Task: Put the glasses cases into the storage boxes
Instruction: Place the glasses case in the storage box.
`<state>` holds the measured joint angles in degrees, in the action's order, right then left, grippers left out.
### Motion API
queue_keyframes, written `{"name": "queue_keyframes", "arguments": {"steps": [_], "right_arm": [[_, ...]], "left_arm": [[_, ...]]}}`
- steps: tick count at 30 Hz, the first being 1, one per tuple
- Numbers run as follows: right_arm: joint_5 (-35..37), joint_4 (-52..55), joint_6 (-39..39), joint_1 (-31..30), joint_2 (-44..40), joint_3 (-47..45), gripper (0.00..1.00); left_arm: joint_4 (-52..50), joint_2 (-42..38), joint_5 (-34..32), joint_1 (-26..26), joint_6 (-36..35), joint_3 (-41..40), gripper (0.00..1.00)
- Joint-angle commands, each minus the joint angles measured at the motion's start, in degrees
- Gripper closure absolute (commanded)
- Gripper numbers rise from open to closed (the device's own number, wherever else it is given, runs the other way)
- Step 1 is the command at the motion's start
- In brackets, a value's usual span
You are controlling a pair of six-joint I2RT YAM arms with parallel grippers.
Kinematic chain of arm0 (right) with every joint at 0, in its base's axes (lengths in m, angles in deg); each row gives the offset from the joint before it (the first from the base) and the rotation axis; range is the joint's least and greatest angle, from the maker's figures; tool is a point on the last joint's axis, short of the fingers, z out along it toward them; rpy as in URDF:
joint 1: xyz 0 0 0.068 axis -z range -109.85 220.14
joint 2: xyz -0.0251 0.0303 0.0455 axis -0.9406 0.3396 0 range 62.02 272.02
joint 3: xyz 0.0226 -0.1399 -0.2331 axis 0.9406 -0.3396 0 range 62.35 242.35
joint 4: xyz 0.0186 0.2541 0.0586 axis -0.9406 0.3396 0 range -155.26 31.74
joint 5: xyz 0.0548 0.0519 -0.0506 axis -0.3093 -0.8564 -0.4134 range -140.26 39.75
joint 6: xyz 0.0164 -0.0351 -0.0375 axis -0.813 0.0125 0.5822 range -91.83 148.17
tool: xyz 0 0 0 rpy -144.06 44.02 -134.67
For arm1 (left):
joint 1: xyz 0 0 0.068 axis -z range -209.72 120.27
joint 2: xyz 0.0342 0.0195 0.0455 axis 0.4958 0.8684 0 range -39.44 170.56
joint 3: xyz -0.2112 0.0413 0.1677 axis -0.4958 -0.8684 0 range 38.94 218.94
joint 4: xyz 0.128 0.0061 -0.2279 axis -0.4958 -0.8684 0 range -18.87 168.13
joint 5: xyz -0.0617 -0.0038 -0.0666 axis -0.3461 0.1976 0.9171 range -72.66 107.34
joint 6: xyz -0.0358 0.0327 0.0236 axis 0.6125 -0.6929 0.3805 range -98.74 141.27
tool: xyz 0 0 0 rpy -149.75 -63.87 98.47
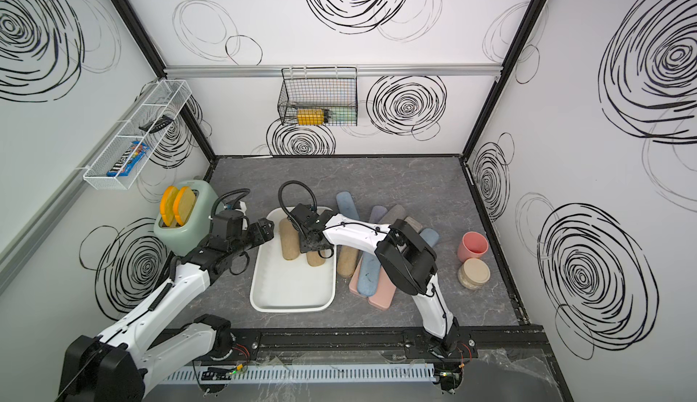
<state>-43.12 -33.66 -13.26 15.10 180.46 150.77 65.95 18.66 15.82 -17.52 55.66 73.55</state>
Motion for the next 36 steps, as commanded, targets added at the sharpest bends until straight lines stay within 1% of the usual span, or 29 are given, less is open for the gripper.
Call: {"name": "queue_keyframes", "arguments": {"steps": [1,5,13,18,25,26,29,36], "right_arm": [[-1.0,-3.6,0.2,0.2,0.3,1.6,0.47],[0.3,0.1,-1.3,0.5,4.1,6.6,0.48],[-2.0,1.3,-4.8,0.7,8.4,11.6,0.48],[-0.8,5.3,-6.7,1.2,11.3,16.6,0.48],[-2.6,4.8,-8.3,1.3,12.5,17.5,0.47],[-2.8,4.9,-8.4,1.3,12.7,17.7,0.45],[-2.6,5.3,-8.7,1.4,12.4,18.0,0.34],[-2.3,6.0,-8.6,1.3,9.5,18.5,0.23]], "left_arm": [[0.4,-0.9,-1.1,0.2,0.6,1.0,0.13],[0.4,-0.9,-1.1,0.1,0.7,1.0,0.13],[0.3,-1.7,-1.5,0.2,0.8,1.0,0.13],[0.3,-1.3,-1.0,0.4,0.8,1.0,0.13],[0.5,-1.5,-0.8,0.3,0.9,0.9,0.13],[0.6,-1.5,-0.6,0.3,0.9,0.9,0.13],[0.5,-1.1,-0.4,0.4,0.9,1.0,0.13],[0.2,-0.7,-1.0,0.6,1.0,1.1,0.14]]}}
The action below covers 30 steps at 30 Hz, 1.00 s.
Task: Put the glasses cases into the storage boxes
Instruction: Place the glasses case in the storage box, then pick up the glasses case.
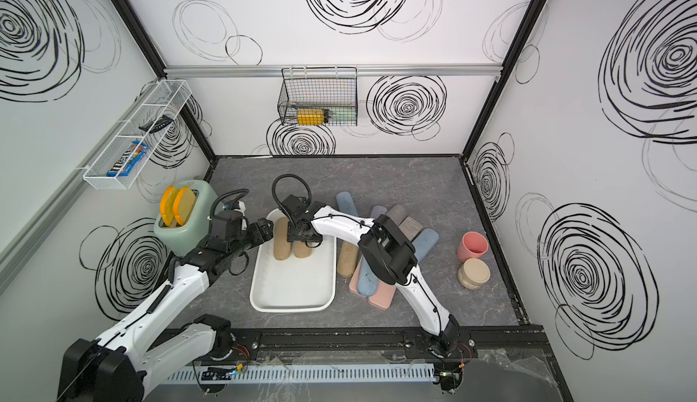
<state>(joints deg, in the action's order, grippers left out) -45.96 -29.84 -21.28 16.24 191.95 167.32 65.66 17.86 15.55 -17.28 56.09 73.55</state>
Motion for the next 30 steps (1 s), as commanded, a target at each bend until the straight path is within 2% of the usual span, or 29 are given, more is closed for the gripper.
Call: {"name": "queue_keyframes", "arguments": {"steps": [1,12,18,22,30], "right_arm": [[0.9,2.6,-0.6,0.1,-2.4,2.2,0.22],[3.7,5.2,1.4,-1.1,-10.9,1.3,0.18],[9.6,8.1,2.6,-3.2,-19.0,-1.8,0.17],[13.6,9.3,1.7,-3.3,-27.2,-9.0,0.17],[22.1,11.8,-1.5,-1.6,-50.0,-30.7,0.15]], "left_arm": [[0.4,0.2,-0.8,0.5,0.6,1.2,0.14],[0.4,0.0,-1.5,1.6,0.3,1.2,0.14],[1.2,-0.7,-1.2,2.7,0.3,1.1,0.14],[2.3,-1.8,-0.5,4.8,-0.4,1.3,0.15],[2.9,-4.6,-3.6,15.2,-1.1,2.0,0.18]]}}
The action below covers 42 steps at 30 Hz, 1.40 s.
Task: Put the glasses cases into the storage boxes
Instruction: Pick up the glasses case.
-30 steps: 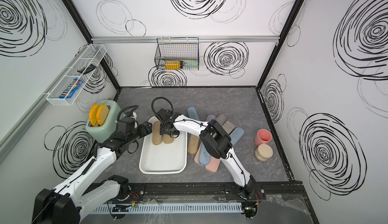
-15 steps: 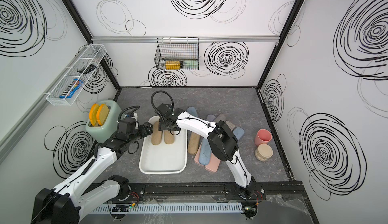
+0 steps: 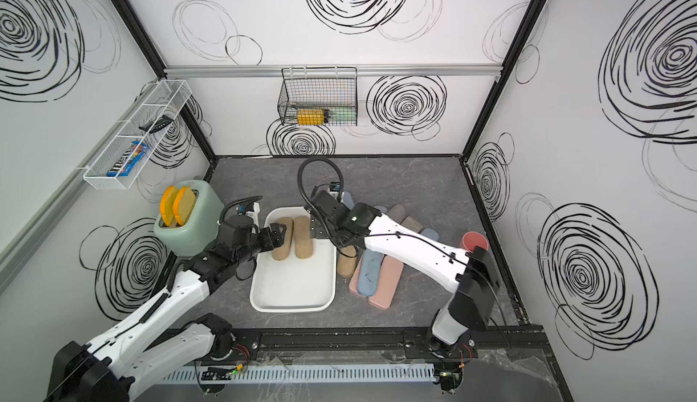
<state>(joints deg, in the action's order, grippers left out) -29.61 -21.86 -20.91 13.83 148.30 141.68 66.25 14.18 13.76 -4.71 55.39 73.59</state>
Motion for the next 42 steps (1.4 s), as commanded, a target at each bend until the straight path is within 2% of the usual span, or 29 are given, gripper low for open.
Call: {"name": "queue_keyframes", "arguments": {"steps": [1,3,6,11,16,20,29,36,42], "right_arm": [[5.8,4.3,-2.4,1.8,-9.7,-8.1,0.14],[4.4,4.8,-2.7,5.2,-16.4,-13.7,0.14],[0.1,5.6,-1.4,13.4,-25.3,-21.0,0.13],[-9.3,7.4,5.9,29.1,-33.1,-26.8,0.12],[-13.6,9.5,10.5,40.0,-34.6,-28.6,0.13],[-17.4,9.0,12.9,45.3,-36.5,-30.4,0.13],[-22.2,9.5,15.7,52.4,-38.6,-31.7,0.13],[-24.2,9.9,16.7,54.1,-39.2,-31.9,0.13],[-24.8,9.9,17.0,54.6,-39.3,-32.0,0.12]], "left_arm": [[1.6,-0.6,-2.5,4.9,-0.1,3.1,0.18],[0.0,0.9,-3.6,10.0,0.6,5.9,0.19],[-0.6,4.6,-4.5,17.9,1.8,10.1,0.21],[-2.4,14.8,-12.0,33.0,2.0,18.0,0.2],[-3.1,26.6,-12.2,40.3,2.5,24.7,0.22],[-4.9,34.7,-13.8,45.6,1.3,30.7,0.19],[-9.7,49.1,-14.5,48.1,2.2,41.1,0.2],[-13.9,53.9,-19.3,48.1,3.0,45.8,0.17],[-13.4,55.6,-18.5,47.3,3.7,45.3,0.13]]}}
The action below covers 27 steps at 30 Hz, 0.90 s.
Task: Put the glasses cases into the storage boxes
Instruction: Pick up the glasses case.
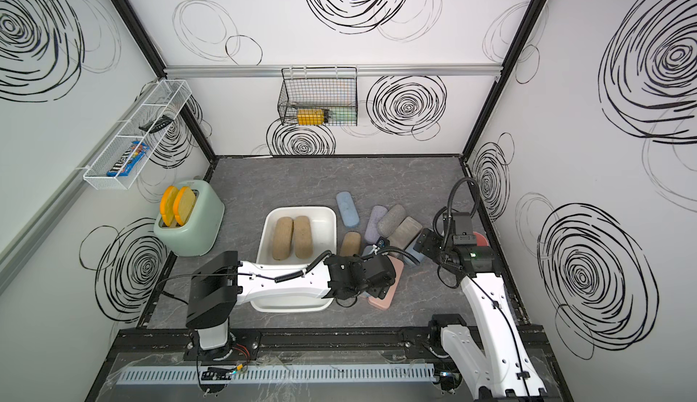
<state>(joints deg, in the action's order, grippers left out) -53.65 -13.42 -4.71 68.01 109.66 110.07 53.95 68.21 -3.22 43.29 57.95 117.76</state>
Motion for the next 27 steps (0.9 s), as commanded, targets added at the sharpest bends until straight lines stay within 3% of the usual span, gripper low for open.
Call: {"name": "queue_keyframes", "arguments": {"steps": [1,21,27], "right_arm": [[-0.8,1.4,0.8,0.4,-0.7,-0.3,0.12],[-1.2,1.4,0.8,0.5,-1.1,0.0,0.12],[-1.2,1.2,1.0,0.6,-1.2,-0.2,0.18]], "left_arm": [[-1.0,1.8,-1.3,-1.0,1.4,0.9,0.13],[0.9,6.3,2.7,-2.8,3.3,-0.2,0.23],[0.2,5.4,2.5,-2.9,3.3,1.2,0.27]]}}
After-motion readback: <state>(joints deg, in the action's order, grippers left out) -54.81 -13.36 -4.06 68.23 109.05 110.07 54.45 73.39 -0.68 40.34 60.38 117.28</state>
